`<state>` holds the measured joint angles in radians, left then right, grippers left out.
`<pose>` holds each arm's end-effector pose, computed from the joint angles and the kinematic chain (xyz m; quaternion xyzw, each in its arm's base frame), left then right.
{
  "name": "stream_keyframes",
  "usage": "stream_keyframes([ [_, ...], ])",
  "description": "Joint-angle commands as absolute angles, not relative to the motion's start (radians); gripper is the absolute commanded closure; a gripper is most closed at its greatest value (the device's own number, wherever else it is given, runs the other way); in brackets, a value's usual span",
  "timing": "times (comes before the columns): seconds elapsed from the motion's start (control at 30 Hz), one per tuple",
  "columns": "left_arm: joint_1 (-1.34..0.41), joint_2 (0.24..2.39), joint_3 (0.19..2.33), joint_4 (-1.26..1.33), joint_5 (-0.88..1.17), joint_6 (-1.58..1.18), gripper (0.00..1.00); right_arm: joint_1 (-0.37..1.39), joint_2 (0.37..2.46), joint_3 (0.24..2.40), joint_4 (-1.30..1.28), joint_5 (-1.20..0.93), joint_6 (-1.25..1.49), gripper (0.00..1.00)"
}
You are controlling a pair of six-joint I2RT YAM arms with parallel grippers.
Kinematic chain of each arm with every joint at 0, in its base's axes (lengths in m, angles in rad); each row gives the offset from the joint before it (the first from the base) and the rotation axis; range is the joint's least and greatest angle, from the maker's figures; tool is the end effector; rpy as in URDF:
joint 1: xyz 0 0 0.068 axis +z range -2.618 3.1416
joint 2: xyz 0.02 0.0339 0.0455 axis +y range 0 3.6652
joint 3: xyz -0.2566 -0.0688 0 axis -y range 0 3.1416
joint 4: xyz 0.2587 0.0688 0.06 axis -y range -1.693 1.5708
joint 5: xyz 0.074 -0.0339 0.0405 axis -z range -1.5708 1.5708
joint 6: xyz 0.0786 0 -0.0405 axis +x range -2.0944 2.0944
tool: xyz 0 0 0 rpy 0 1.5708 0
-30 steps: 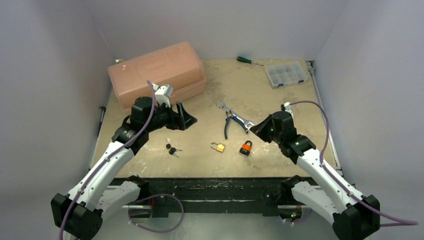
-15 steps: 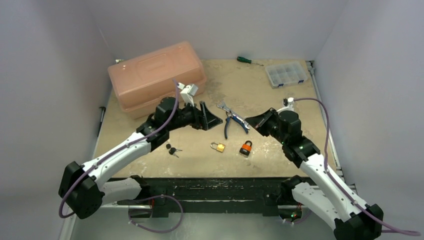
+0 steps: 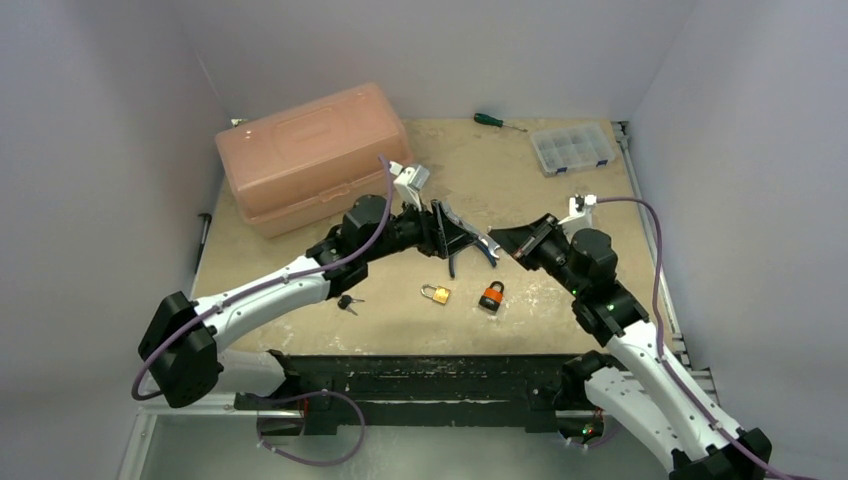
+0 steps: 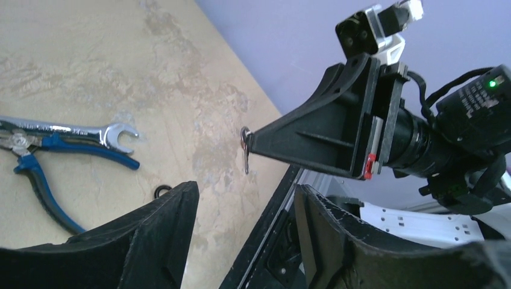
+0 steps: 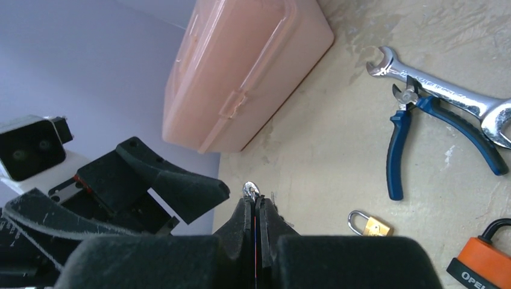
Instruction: Unlock with the key
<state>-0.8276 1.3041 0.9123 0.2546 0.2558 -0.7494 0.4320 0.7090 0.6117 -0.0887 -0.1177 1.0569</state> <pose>0.2310 -0.2807 0.2972 0.1130 0.7439 -0.5300 0.3911 0.2122 0.1080 0.2870 0.2005 0.7427 0.4651 0.4380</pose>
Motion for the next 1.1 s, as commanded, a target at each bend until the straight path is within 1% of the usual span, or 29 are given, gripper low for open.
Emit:
stream_keyframes([
  [0.0,-0.836,1.324,0.972,0.377,0.227,-0.768,0.39,0.438,0.671,0.595,-0.006,-0.154,1.075,1.00],
  [0.13,-0.838,1.353,0.992,0.390,0.235,-0.766,0.43,0.437,0.666,0.591,0.019,-0.172,1.085,1.00],
  [0.23,-0.842,1.374,1.002,0.398,0.243,-0.764,0.49,0.437,0.662,0.580,0.032,-0.179,1.102,1.00],
  [0.47,-0.848,1.390,1.002,0.407,0.246,-0.761,0.57,0.438,0.651,0.568,0.042,-0.181,1.134,1.00],
  [0.67,-0.856,1.396,0.996,0.407,0.241,-0.759,0.59,0.439,0.652,0.568,0.044,-0.183,1.147,1.00],
  [0.83,-0.860,1.401,0.993,0.409,0.232,-0.764,0.65,0.437,0.652,0.569,0.042,-0.179,1.149,1.00],
  [1.07,-0.867,1.404,0.986,0.406,0.206,-0.775,0.70,0.438,0.654,0.572,0.040,-0.173,1.149,1.00],
])
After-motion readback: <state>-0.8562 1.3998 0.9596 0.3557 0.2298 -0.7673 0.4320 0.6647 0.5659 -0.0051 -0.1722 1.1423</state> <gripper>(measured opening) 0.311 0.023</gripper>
